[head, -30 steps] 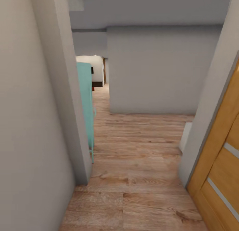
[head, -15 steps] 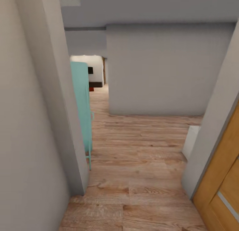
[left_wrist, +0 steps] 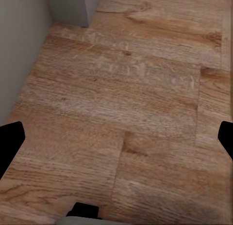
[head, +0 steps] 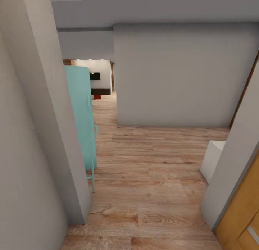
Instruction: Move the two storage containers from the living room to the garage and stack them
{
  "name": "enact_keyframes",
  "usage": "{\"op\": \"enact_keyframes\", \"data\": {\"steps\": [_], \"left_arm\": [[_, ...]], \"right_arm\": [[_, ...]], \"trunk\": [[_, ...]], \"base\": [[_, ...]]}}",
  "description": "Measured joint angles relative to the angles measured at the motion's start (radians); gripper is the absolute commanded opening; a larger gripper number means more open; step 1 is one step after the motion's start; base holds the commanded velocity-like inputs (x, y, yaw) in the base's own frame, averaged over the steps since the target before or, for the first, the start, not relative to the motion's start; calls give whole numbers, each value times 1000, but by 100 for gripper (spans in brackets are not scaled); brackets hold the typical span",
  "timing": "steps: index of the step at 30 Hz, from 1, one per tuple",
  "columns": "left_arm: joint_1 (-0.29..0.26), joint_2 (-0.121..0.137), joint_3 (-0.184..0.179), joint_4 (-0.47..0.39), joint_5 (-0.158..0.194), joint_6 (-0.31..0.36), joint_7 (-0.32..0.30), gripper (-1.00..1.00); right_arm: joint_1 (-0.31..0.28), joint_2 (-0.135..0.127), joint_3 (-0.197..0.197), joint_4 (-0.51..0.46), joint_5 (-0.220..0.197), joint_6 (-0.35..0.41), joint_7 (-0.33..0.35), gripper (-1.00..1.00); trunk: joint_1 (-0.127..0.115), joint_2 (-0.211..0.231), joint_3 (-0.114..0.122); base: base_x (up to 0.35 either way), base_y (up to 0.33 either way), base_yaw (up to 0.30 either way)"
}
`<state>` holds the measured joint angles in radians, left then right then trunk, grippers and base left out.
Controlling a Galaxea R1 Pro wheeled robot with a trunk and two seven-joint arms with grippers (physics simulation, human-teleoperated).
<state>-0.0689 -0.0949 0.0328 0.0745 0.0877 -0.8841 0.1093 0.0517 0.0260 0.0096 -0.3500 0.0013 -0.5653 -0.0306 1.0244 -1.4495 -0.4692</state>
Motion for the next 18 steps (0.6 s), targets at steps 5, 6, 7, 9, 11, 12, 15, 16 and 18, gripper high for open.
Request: {"op": "enact_keyframes", "data": {"steps": [5,6,7,9,11,12,15,16,18], "left_arm": [[0,0,0,0,0,0,0,100],[0,0,0,0,0,0,0,100],[0,0,0,0,0,0,0,100],[0,0,0,0,0,0,0,100],[0,0,0,0,0,0,0,100],[0,0,0,0,0,0,0,100],[0,0,0,0,0,0,0,100],[0,0,0,0,0,0,0,100],[0,0,0,0,0,0,0,100]], "right_arm": [[0,0,0,0,0,0,0,100],[0,0,0,0,0,0,0,100],[0,0,0,0,0,0,0,100],[0,0,0,0,0,0,0,100],[0,0,0,0,0,0,0,100],[0,0,0,0,0,0,0,100],[0,0,0,0,0,0,0,100],[0,0,0,0,0,0,0,100],[0,0,0,0,0,0,0,100]], "trunk": [[0,0,0],[0,0,0],[0,0,0],[0,0,0],[0,0,0],[0,0,0],[0,0,0],[0,0,0],[0,0,0]], "base": [[325,-126,0],[325,-128,0],[325,-128,0],[325,-128,0],[325,-128,0],[324,-128,0],[324,-128,0],[324,-128,0],[324,-126,0]]}}
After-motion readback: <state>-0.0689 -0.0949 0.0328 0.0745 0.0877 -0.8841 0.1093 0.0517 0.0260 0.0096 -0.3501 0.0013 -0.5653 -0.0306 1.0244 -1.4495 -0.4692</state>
